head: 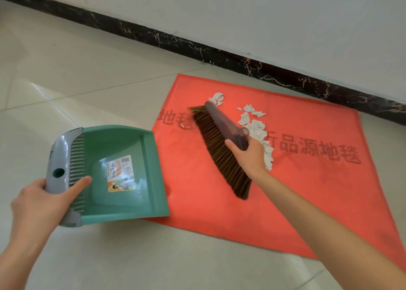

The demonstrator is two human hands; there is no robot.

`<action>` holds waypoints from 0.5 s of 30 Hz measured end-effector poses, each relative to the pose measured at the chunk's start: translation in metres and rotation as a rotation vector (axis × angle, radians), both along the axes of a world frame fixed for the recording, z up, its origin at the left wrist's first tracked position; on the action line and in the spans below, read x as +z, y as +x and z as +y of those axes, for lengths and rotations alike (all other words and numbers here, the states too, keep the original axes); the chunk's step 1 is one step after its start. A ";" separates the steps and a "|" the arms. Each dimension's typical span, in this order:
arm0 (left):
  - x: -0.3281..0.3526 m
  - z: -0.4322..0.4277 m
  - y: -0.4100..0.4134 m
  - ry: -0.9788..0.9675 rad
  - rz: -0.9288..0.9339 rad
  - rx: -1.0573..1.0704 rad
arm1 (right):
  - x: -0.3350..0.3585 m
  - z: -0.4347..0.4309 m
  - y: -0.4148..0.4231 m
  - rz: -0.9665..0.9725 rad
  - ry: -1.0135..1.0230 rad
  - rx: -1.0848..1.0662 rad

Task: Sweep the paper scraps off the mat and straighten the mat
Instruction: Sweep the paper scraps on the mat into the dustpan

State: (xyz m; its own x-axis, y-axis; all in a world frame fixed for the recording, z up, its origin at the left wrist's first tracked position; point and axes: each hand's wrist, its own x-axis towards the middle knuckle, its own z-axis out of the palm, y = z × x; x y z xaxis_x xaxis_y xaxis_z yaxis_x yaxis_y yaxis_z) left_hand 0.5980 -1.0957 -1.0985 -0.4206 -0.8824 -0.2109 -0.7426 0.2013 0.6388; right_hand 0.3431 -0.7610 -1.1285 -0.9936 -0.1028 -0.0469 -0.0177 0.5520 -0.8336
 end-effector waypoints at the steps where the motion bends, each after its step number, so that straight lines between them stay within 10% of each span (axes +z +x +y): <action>1: 0.001 -0.001 0.001 0.008 -0.006 -0.002 | -0.002 0.006 -0.005 -0.013 -0.015 -0.062; 8: 0.025 0.022 -0.014 0.004 0.023 -0.051 | 0.059 0.011 -0.074 0.047 -0.191 -0.195; 15: 0.022 0.020 -0.016 0.105 -0.001 0.000 | 0.094 -0.052 -0.200 0.344 0.535 0.152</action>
State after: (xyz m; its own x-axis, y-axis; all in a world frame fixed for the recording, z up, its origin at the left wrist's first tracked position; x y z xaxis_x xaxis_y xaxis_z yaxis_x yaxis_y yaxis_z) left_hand 0.5825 -1.0757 -1.0764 -0.4201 -0.8555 -0.3028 -0.7430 0.1327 0.6560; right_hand 0.1428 -0.8130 -1.0344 -0.9373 -0.2940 0.1873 -0.3450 0.8594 -0.3773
